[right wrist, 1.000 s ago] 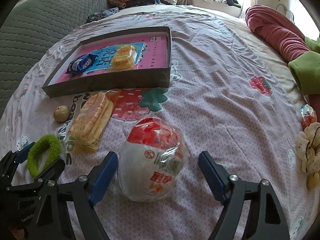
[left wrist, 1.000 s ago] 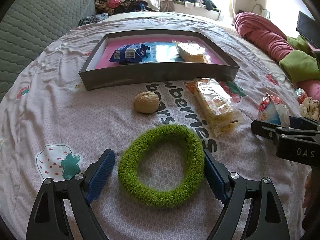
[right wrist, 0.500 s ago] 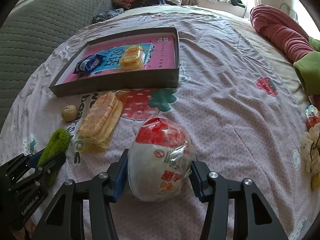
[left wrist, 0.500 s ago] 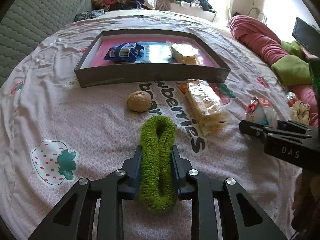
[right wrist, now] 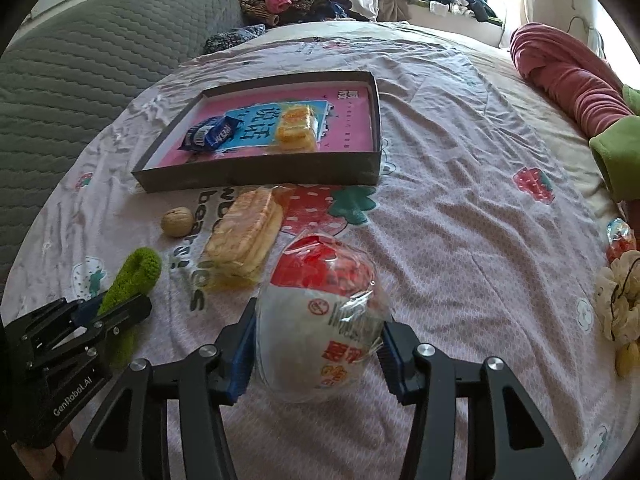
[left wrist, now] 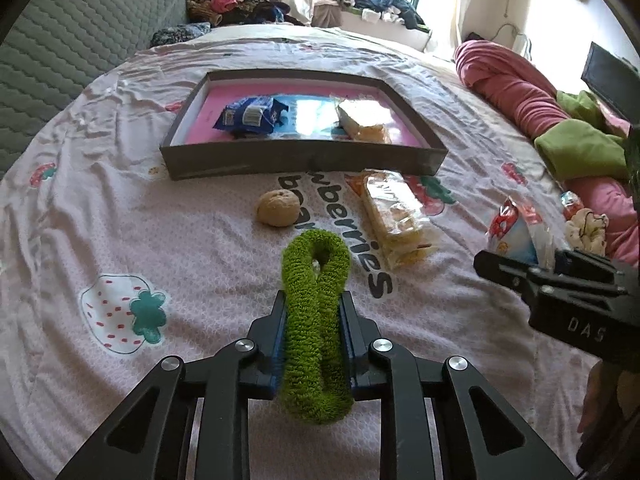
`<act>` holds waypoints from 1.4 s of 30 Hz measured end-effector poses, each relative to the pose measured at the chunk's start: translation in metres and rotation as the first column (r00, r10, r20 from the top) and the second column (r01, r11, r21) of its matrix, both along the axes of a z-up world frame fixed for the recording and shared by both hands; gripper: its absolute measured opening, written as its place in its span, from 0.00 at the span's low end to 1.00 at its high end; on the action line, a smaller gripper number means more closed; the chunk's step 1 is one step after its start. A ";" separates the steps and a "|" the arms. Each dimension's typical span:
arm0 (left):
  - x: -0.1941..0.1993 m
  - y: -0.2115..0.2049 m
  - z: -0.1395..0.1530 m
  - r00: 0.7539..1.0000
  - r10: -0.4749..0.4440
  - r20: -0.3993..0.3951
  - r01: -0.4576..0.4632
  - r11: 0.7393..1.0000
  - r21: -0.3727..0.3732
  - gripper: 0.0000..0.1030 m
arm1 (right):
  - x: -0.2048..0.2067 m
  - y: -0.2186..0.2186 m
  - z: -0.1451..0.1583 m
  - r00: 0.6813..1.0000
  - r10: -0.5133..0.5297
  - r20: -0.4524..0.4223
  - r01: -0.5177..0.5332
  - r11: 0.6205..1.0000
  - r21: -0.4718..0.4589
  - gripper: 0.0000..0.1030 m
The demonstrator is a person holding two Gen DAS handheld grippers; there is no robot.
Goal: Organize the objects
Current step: 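Lift the ring and bun and carry them toward the dark tray with both grippers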
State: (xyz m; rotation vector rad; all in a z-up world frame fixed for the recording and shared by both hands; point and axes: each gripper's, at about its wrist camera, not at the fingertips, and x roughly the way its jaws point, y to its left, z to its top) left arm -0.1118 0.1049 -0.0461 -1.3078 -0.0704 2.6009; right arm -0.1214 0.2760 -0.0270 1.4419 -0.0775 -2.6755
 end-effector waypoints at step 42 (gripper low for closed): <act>0.051 -0.024 0.110 0.990 0.052 -0.131 -0.053 0.999 -0.009 0.23 | 0.058 -0.035 0.107 0.986 0.058 -0.157 -0.054 0.998 0.029 0.51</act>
